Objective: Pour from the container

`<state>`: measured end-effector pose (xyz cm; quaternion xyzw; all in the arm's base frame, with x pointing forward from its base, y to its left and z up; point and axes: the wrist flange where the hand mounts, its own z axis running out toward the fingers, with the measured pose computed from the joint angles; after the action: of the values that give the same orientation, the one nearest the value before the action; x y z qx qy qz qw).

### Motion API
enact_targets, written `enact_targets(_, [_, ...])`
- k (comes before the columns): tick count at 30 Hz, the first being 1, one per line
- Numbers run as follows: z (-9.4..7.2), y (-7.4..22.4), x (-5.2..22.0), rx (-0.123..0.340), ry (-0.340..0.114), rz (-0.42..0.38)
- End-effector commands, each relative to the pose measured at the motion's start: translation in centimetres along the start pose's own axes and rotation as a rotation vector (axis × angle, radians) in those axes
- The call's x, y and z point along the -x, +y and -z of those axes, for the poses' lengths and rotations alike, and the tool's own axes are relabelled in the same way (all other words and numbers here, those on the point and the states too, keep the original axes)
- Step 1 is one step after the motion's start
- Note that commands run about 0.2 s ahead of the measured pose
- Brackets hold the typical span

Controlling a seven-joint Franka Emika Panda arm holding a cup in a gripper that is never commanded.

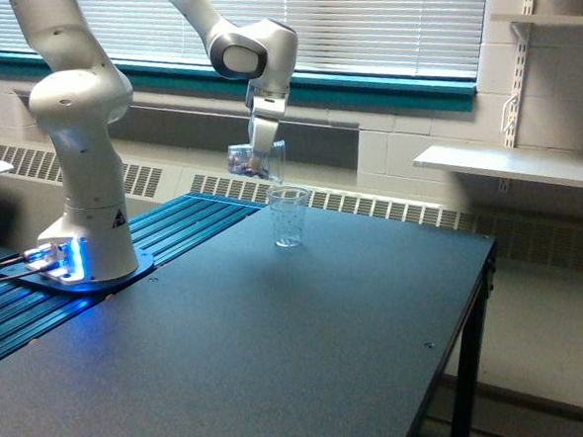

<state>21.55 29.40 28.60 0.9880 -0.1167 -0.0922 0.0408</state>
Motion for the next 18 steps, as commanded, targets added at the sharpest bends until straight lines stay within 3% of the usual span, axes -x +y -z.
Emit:
enact_targets(1, [-0.29,0.62,-1.15,0.003,-0.035,-0.061])
enact_targets(18, [0.18,-0.02,-1.89,-0.009,-0.103,-0.098])
